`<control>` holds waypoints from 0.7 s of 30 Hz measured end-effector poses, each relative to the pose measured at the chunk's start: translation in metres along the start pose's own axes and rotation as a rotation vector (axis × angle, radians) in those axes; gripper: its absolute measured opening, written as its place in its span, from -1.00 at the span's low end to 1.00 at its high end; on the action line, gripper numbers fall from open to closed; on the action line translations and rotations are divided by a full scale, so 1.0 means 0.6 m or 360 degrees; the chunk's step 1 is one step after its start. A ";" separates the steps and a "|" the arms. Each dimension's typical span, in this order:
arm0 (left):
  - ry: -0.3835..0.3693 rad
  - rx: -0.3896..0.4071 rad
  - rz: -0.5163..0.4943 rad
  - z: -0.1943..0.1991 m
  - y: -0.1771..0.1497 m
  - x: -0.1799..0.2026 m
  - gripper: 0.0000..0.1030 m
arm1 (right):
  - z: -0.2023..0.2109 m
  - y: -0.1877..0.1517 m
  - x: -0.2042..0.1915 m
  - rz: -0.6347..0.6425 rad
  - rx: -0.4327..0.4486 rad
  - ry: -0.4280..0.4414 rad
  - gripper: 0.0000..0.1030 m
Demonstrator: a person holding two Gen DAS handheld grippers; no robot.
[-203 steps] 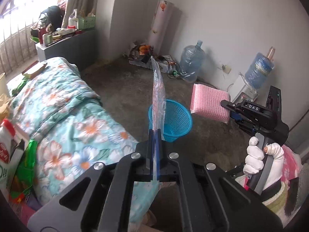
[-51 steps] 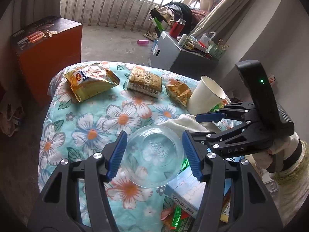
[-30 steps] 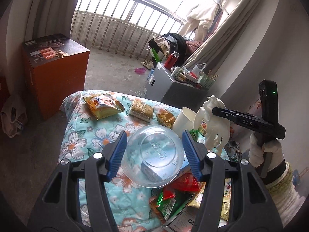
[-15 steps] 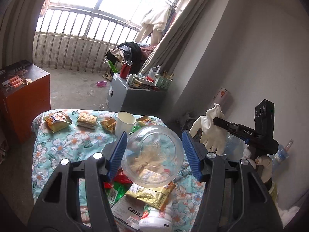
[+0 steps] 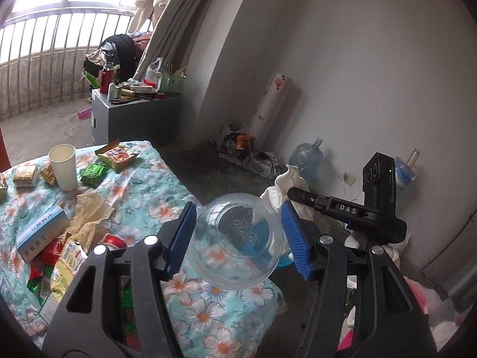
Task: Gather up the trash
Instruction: 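Carry the bowl and cloth to the blue wastebasket and open both tools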
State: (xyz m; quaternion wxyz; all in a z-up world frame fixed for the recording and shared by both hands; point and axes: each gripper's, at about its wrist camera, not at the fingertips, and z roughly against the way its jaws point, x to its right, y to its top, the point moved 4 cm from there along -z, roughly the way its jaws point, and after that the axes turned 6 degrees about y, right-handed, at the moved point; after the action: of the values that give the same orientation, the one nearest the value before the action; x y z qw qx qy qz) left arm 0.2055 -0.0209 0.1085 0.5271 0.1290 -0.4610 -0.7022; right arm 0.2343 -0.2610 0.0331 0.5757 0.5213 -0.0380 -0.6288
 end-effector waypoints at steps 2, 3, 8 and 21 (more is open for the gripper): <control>-0.0034 -0.0044 -0.0032 -0.036 -0.007 0.035 0.07 | 0.017 -0.004 0.031 -0.0025 0.0009 -0.0054 -0.81; -0.0048 -0.0070 -0.0048 -0.054 -0.011 0.051 0.07 | 0.026 -0.006 0.048 -0.0041 0.0016 -0.0081 -0.81; -0.0141 -0.0235 -0.0111 -0.162 -0.033 0.129 0.08 | 0.066 -0.008 0.143 -0.0153 0.0044 -0.0200 -0.81; -0.0316 -0.0685 -0.0348 -0.489 -0.128 0.309 0.08 | 0.064 -0.003 0.449 -0.0480 -0.0100 -0.0562 -0.81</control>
State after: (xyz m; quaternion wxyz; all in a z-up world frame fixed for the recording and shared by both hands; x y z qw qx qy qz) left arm 0.2773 -0.3286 -0.0540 0.4156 -0.0066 -0.3339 -0.8460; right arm 0.2620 -0.4873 -0.1152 0.4757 0.3847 -0.0403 -0.7900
